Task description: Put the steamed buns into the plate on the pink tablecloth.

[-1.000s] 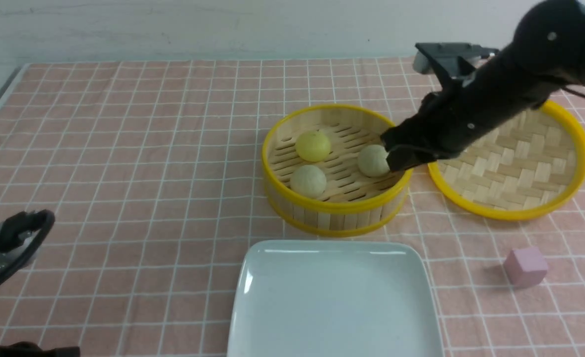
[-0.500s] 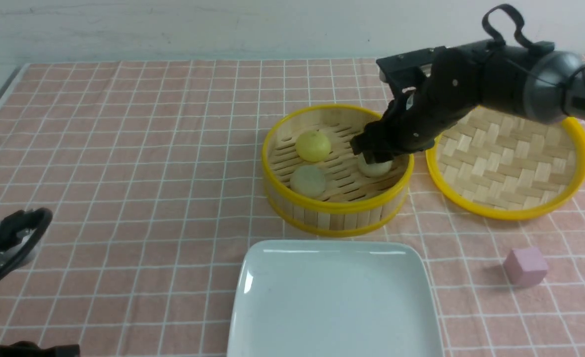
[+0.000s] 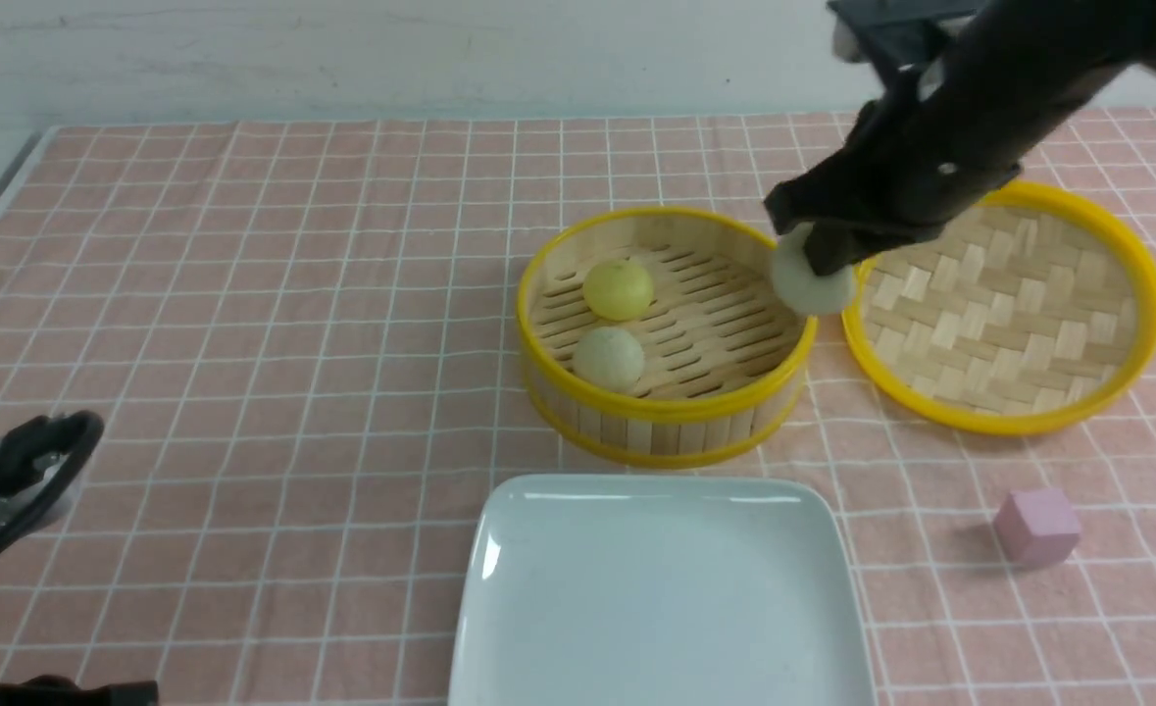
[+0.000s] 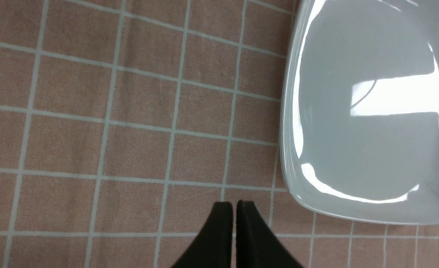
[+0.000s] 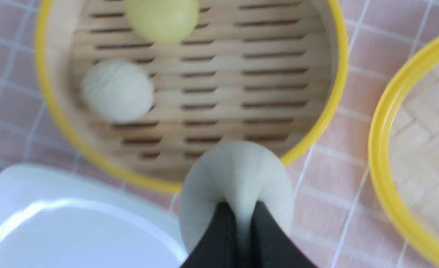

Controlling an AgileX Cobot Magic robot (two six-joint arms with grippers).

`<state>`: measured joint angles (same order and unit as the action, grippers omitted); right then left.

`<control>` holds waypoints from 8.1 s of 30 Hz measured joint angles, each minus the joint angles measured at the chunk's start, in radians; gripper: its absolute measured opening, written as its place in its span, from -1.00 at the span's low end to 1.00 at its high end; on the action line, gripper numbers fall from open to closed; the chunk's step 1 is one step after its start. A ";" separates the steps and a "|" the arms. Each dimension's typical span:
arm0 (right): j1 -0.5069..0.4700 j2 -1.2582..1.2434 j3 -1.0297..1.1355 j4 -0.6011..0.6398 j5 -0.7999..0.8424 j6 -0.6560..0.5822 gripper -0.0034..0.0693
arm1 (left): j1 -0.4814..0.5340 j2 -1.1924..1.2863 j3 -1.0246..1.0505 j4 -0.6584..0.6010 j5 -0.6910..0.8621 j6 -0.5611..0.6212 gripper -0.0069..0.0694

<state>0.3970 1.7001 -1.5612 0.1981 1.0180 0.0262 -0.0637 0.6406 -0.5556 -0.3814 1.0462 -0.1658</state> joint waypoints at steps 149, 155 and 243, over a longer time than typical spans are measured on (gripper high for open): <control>0.146 -1.020 0.855 -0.158 -0.084 -0.075 -0.75 | -0.475 1.721 -1.534 0.390 -0.274 -0.171 -0.10; 0.146 -1.020 0.855 -0.158 -0.086 -0.075 -0.74 | -0.480 1.655 -1.541 0.388 -0.169 -0.154 -0.74; 0.146 -1.528 1.131 -0.079 -0.456 -0.026 -0.93 | -0.850 1.172 -0.943 0.531 -0.108 -0.274 -0.43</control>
<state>0.5434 0.1721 -0.4305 0.1190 0.5621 0.0000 -0.9133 1.8127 -1.4982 0.1497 0.9386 -0.4395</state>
